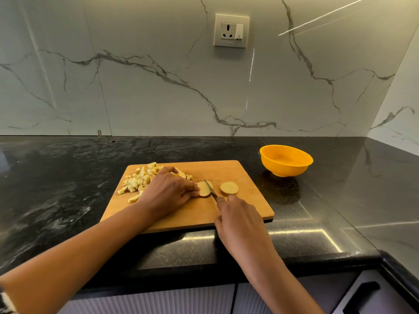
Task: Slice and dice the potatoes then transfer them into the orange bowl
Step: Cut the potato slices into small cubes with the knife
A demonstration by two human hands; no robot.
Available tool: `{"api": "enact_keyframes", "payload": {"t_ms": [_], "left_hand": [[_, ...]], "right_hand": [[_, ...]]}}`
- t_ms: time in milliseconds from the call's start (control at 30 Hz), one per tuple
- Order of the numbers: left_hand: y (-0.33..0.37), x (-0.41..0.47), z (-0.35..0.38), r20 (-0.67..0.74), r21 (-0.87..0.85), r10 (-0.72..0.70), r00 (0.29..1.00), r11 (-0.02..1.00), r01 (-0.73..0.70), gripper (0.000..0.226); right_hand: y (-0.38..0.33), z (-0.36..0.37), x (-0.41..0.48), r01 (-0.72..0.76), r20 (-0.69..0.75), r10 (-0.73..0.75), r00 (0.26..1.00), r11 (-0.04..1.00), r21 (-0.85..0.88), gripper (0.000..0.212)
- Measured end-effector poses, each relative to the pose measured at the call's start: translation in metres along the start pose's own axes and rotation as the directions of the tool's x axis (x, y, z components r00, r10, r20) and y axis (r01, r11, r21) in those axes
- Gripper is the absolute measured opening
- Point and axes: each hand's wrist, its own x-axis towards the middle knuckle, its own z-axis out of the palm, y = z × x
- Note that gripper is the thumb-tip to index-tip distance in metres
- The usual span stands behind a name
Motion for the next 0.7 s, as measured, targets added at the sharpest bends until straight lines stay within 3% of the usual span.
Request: {"api": "enact_keyframes", "payload": {"t_ms": [200, 467, 700], "left_hand": [[-0.001, 0.0, 0.001, -0.005, -0.011, -0.014, 1.0, 1.0, 0.014, 0.03], [0.0, -0.001, 0.001, -0.02, -0.024, -0.018, 1.0, 1.0, 0.017, 0.031], [-0.002, -0.003, 0.002, -0.044, -0.024, -0.019, 0.999, 1.0, 0.018, 0.029]], "right_hand": [[0.0, -0.004, -0.002, 0.015, -0.015, -0.015, 1.0, 1.0, 0.024, 0.039], [0.002, 0.013, 0.017, -0.074, -0.069, 0.08, 0.994, 0.994, 0.086, 0.046], [0.002, 0.007, 0.003, -0.025, -0.096, 0.033, 0.995, 0.996, 0.09, 0.046]]}}
